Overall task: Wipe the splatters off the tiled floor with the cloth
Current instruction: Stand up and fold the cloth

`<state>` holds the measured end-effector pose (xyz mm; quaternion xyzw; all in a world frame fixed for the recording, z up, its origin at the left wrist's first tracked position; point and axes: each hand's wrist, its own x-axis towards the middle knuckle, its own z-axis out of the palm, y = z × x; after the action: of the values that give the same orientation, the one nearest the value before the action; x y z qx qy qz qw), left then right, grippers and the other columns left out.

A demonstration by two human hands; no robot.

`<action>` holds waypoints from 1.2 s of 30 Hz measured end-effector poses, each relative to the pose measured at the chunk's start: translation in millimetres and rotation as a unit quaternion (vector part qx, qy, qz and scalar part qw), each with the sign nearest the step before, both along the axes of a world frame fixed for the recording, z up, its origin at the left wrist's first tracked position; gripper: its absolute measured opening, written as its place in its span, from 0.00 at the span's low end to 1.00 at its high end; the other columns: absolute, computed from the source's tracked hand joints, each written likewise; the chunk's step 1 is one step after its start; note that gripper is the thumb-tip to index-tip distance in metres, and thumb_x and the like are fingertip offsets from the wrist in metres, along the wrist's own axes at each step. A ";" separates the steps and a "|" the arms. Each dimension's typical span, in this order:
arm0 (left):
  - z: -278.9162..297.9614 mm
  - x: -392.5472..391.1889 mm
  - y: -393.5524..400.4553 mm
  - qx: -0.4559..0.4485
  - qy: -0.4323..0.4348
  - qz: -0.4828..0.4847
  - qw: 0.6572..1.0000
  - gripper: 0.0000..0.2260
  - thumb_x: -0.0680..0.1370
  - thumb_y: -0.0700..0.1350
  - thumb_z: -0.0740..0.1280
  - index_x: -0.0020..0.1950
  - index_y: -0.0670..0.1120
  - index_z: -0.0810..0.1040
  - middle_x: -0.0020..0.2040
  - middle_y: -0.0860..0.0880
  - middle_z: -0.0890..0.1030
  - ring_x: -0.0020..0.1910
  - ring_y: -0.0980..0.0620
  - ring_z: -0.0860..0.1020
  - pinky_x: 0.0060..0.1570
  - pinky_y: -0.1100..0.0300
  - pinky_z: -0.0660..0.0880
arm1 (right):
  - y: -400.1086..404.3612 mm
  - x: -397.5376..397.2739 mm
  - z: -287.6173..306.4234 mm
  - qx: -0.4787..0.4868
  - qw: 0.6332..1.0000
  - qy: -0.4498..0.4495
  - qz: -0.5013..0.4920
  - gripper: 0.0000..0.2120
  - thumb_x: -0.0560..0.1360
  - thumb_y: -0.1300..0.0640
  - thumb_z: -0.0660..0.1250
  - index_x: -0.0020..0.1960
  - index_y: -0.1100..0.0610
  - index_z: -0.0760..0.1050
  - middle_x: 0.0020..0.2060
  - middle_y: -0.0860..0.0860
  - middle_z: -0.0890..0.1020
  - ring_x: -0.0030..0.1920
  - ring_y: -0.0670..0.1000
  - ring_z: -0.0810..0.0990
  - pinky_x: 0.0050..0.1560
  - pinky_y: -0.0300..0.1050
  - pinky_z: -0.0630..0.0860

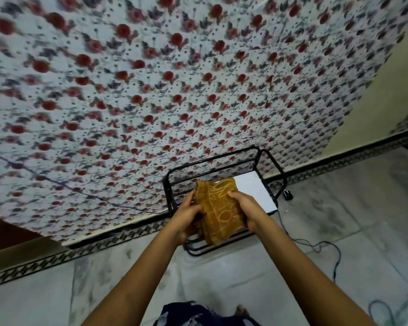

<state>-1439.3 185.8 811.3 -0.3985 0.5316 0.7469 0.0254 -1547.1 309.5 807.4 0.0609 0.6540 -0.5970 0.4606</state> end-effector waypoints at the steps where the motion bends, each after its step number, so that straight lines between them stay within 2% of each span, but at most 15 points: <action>1: -4.5 -13.2 2.2 -0.002 -0.006 0.009 1.000 0.26 0.76 0.32 0.58 0.67 0.57 0.66 0.54 0.46 0.78 0.50 0.45 0.76 0.46 0.53 0.75 | 1.4 -13.6 -3.6 -0.002 1.000 -0.004 0.002 0.09 0.78 0.52 0.62 0.52 0.57 0.76 0.44 0.55 0.81 0.44 0.55 0.80 0.42 0.46 0.77; 4: -20.6 -51.3 2.5 0.008 -0.026 0.042 0.999 0.23 0.76 0.33 0.58 0.65 0.55 0.68 0.54 0.45 0.78 0.50 0.45 0.76 0.41 0.54 0.74 | 0.0 -54.4 -20.1 -0.001 1.000 -0.017 0.017 0.08 0.77 0.52 0.63 0.49 0.55 0.77 0.44 0.55 0.82 0.44 0.55 0.81 0.44 0.46 0.78; 6: -32.1 -73.7 -3.1 0.009 -0.042 0.053 0.998 0.21 0.77 0.33 0.58 0.65 0.53 0.69 0.52 0.45 0.78 0.48 0.46 0.77 0.40 0.54 0.74 | -4.9 -77.5 -32.5 0.005 0.999 -0.020 0.033 0.08 0.77 0.52 0.63 0.51 0.55 0.77 0.45 0.55 0.82 0.45 0.54 0.81 0.44 0.46 0.78; 9: -56.3 -101.7 -14.5 0.006 -0.058 0.056 0.997 0.20 0.77 0.33 0.59 0.65 0.52 0.71 0.51 0.45 0.80 0.50 0.46 0.78 0.48 0.50 0.76 | -14.8 -108.2 -54.6 0.010 0.998 -0.029 0.046 0.11 0.78 0.52 0.62 0.55 0.56 0.76 0.47 0.55 0.82 0.46 0.54 0.81 0.44 0.45 0.77; 11: -71.6 -118.5 -23.2 0.005 -0.067 0.052 0.996 0.21 0.77 0.34 0.60 0.67 0.53 0.70 0.53 0.46 0.79 0.52 0.46 0.77 0.50 0.50 0.75 | -22.8 -126.6 -70.5 0.013 0.997 -0.040 0.058 0.12 0.78 0.51 0.61 0.56 0.56 0.76 0.48 0.55 0.82 0.48 0.54 0.81 0.45 0.45 0.77; 14: -91.6 -140.3 -29.9 0.009 -0.084 0.047 0.995 0.21 0.78 0.35 0.59 0.66 0.55 0.69 0.55 0.47 0.77 0.52 0.48 0.76 0.42 0.55 0.74 | -29.3 -146.4 -99.0 0.035 0.994 -0.073 0.075 0.14 0.77 0.48 0.62 0.59 0.54 0.74 0.54 0.55 0.81 0.54 0.56 0.79 0.57 0.54 0.75; 16: -113.7 -154.7 -34.6 0.005 -0.099 0.046 0.994 0.21 0.78 0.35 0.59 0.65 0.56 0.69 0.57 0.46 0.76 0.52 0.49 0.75 0.44 0.54 0.74 | -33.3 -156.8 -124.4 0.052 0.991 -0.083 0.089 0.18 0.76 0.49 0.65 0.64 0.53 0.71 0.58 0.55 0.79 0.57 0.57 0.78 0.62 0.59 0.72; 18: -140.7 -167.2 -39.1 0.005 -0.122 0.042 0.992 0.21 0.78 0.36 0.59 0.66 0.55 0.68 0.61 0.44 0.75 0.55 0.46 0.74 0.48 0.52 0.73 | -37.1 -168.1 -152.2 0.076 0.988 -0.099 0.095 0.22 0.75 0.54 0.66 0.67 0.53 0.68 0.60 0.56 0.78 0.59 0.58 0.77 0.63 0.61 0.71; 21: -178.5 -186.5 -48.7 0.009 -0.152 0.049 0.987 0.18 0.80 0.37 0.57 0.64 0.56 0.69 0.60 0.44 0.75 0.54 0.46 0.74 0.42 0.55 0.73 | -49.5 -190.6 -194.3 0.113 0.981 -0.114 0.105 0.20 0.76 0.58 0.65 0.67 0.54 0.68 0.62 0.58 0.76 0.60 0.60 0.76 0.62 0.61 0.72; 23: -211.2 -200.8 -57.4 0.012 -0.171 0.064 0.983 0.19 0.79 0.35 0.56 0.62 0.57 0.69 0.58 0.44 0.76 0.49 0.49 0.74 0.38 0.58 0.73 | -59.3 -205.2 -227.5 0.109 0.981 -0.126 0.101 0.17 0.77 0.58 0.63 0.66 0.54 0.70 0.60 0.57 0.77 0.58 0.59 0.76 0.58 0.56 0.75; 25: -247.2 -216.7 -65.7 0.012 -0.180 0.079 0.980 0.20 0.79 0.34 0.56 0.61 0.58 0.70 0.58 0.43 0.77 0.45 0.52 0.75 0.36 0.59 0.72 | -69.2 -219.2 -259.7 0.103 0.983 -0.117 0.096 0.15 0.76 0.61 0.63 0.62 0.54 0.72 0.57 0.56 0.78 0.51 0.55 0.79 0.48 0.44 0.78; 27: -287.5 -231.3 -71.2 0.018 -0.187 0.112 0.976 0.22 0.78 0.33 0.56 0.64 0.56 0.71 0.62 0.41 0.76 0.47 0.50 0.74 0.37 0.60 0.71 | -79.6 -235.6 -291.4 0.111 0.986 -0.093 0.087 0.15 0.76 0.66 0.62 0.59 0.53 0.72 0.53 0.56 0.79 0.44 0.50 0.79 0.37 0.37 0.77; 28: -301.4 -237.9 -72.2 0.025 -0.185 0.125 0.975 0.22 0.78 0.33 0.56 0.66 0.55 0.71 0.63 0.41 0.75 0.50 0.49 0.74 0.38 0.59 0.71 | -82.9 -243.2 -304.3 0.118 0.986 -0.080 0.082 0.16 0.76 0.67 0.62 0.60 0.52 0.72 0.53 0.56 0.79 0.45 0.51 0.79 0.38 0.37 0.77; 31: -335.5 -259.4 -70.6 0.034 -0.172 0.131 0.976 0.22 0.78 0.34 0.57 0.69 0.52 0.69 0.64 0.43 0.75 0.55 0.47 0.74 0.42 0.57 0.74 | -89.3 -262.4 -342.6 0.147 0.983 -0.027 0.109 0.20 0.76 0.67 0.60 0.67 0.56 0.70 0.59 0.55 0.77 0.53 0.54 0.77 0.50 0.45 0.76; 36: -372.9 -286.1 -71.5 0.016 -0.155 0.146 0.977 0.24 0.77 0.33 0.58 0.70 0.51 0.68 0.62 0.45 0.75 0.55 0.47 0.75 0.52 0.53 0.75 | -87.5 -288.5 -386.8 0.166 0.970 0.067 0.165 0.20 0.78 0.62 0.60 0.70 0.55 0.67 0.63 0.54 0.75 0.58 0.54 0.75 0.53 0.45 0.75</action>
<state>-1725.4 114.3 438.4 -0.5821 0.4452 0.6804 0.0048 -1835.6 222.0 420.6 -0.0125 0.7742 -0.3987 0.4915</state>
